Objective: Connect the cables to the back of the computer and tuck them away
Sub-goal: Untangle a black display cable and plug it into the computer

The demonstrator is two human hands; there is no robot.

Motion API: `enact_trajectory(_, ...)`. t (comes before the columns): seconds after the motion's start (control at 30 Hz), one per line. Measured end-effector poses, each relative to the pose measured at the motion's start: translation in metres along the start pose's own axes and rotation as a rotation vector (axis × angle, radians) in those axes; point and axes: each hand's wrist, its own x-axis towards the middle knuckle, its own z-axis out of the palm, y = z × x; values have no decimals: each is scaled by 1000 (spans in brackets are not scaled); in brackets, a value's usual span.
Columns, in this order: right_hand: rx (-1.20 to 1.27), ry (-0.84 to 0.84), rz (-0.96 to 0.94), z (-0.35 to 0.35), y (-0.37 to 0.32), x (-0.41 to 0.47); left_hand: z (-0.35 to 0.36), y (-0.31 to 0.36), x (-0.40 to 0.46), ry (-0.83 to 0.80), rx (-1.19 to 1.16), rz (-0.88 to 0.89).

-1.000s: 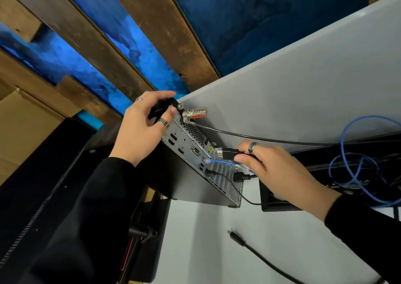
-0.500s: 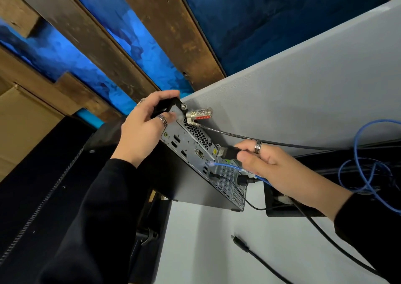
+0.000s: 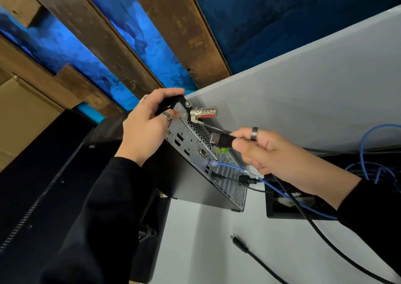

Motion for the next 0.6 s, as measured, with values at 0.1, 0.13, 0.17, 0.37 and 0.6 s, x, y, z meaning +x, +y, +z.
enact_trajectory(0.1, -114, 29, -16, 4, -2, 2, 0, -1, 0, -4, -11, 11)
enact_trajectory(0.13, -199, 58, -36, 5, -2, 4, 1, -1, -1, -2, -7, 13)
enact_trajectory(0.17, -301, 91, -56, 8, -1, 5, 1, -2, -1, 2, 3, 13)
enact_trajectory(0.37, -636, 246, -145, 27, -8, 9, 0, -5, 2, 17, 19, 6)
enact_trajectory(0.6, -836, 329, -227, 48, -21, 17, 2, -4, 0, 55, 63, 56)
